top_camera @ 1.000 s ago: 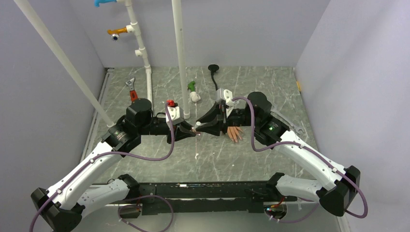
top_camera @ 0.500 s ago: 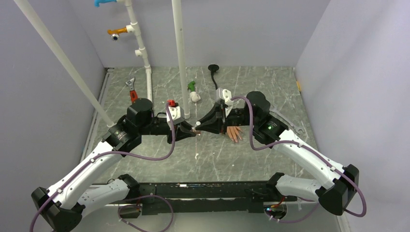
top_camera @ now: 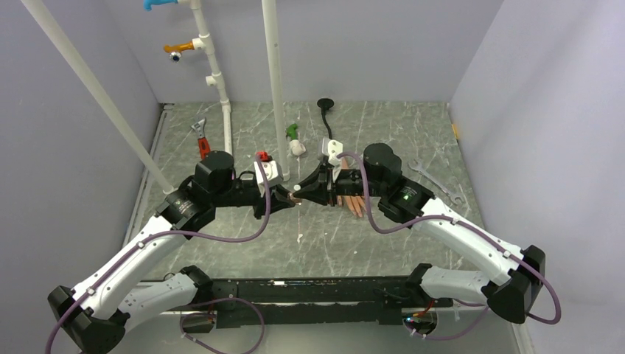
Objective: Paint the nails
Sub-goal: Screw the nail polish bottle.
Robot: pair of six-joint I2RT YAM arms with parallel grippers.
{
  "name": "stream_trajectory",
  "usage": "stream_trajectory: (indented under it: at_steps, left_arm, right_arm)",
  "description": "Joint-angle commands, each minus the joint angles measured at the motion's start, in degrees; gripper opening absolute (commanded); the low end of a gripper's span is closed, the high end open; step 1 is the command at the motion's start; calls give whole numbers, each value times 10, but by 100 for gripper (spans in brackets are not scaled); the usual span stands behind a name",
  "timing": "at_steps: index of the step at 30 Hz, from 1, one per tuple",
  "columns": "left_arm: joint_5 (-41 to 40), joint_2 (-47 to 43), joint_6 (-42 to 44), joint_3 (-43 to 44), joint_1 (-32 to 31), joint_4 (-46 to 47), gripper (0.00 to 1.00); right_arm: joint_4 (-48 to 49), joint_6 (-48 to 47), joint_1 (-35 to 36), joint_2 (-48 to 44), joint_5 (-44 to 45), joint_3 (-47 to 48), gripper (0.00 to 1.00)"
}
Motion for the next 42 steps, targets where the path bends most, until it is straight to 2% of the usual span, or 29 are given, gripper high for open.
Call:
stream_trajectory:
  at_steps: [1, 8, 17, 22, 24, 29, 33, 36, 39, 42]
  left_arm:
    - [-29, -15, -8, 13, 0, 61, 0]
    - [-64, -20, -13, 10, 0, 64, 0]
    - [-83, -31, -16, 4, 0, 71, 0]
    - [-94, -34, -17, 4, 0, 71, 0]
    - [-100, -36, -17, 3, 0, 72, 0]
    - [-106, -39, -13, 3, 0, 69, 0]
    - [-106, -39, -6, 6, 0, 64, 0]
    - [-101, -37, -7, 6, 0, 63, 0]
    - [-90, -37, -4, 7, 0, 61, 0]
    - [-43, -36, 1, 6, 0, 62, 0]
  right_arm:
    - [-6, 17, 26, 1, 45, 17, 3]
    - [58, 103, 47, -7, 132, -6, 1]
    - [-7, 127, 108, 29, 251, 53, 0]
    - [-31, 118, 126, 33, 289, 74, 1]
    - [-39, 113, 129, 34, 292, 81, 7]
    - [-59, 92, 131, 34, 292, 101, 51]
    - [-68, 66, 131, 18, 307, 105, 73]
    - [-76, 23, 130, 0, 292, 105, 80]
    - [-108, -26, 130, -17, 274, 109, 81]
    - [-116, -74, 129, -46, 229, 93, 80]
